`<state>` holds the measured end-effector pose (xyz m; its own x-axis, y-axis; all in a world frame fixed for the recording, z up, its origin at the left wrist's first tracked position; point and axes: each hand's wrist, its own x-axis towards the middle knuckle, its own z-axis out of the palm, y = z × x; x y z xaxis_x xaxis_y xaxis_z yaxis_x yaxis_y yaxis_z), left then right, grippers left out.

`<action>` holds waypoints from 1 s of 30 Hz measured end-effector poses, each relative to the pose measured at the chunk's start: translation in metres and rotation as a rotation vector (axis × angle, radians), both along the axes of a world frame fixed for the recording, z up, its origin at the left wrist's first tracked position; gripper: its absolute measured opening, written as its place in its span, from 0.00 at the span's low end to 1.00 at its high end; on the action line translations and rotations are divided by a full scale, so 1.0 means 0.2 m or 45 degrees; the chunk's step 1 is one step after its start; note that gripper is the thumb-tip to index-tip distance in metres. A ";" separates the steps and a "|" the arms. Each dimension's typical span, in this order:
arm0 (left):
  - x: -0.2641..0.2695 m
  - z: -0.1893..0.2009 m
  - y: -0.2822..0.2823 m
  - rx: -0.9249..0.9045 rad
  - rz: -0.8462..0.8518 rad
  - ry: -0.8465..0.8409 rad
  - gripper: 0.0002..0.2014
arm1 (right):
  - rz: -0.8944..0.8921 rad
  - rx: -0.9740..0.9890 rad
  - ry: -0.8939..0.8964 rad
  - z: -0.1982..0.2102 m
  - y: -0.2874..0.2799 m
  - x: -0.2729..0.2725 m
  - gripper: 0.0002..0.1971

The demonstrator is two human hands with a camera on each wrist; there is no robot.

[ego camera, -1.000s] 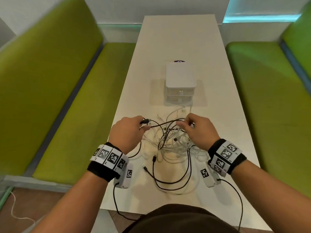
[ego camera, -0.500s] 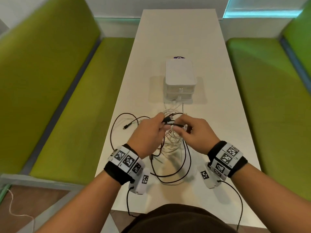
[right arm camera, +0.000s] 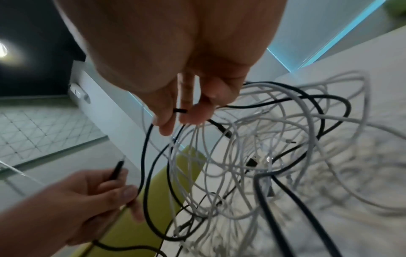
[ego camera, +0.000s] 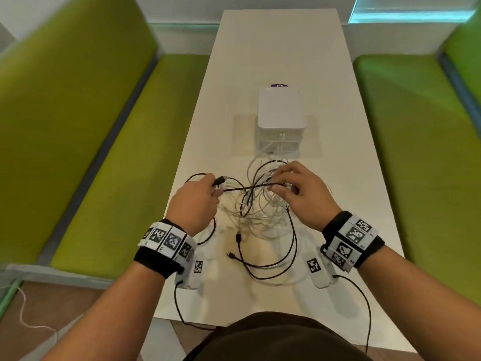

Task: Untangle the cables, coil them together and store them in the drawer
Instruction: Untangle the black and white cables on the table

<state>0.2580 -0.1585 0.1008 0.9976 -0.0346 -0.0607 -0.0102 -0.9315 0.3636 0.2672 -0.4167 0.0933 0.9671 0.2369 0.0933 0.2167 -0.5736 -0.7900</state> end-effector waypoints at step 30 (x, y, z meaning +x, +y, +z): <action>-0.09 0.25 -0.09 -0.656 -0.201 -0.100 0.20 | 0.025 -0.260 0.252 -0.05 -0.05 -0.03 0.06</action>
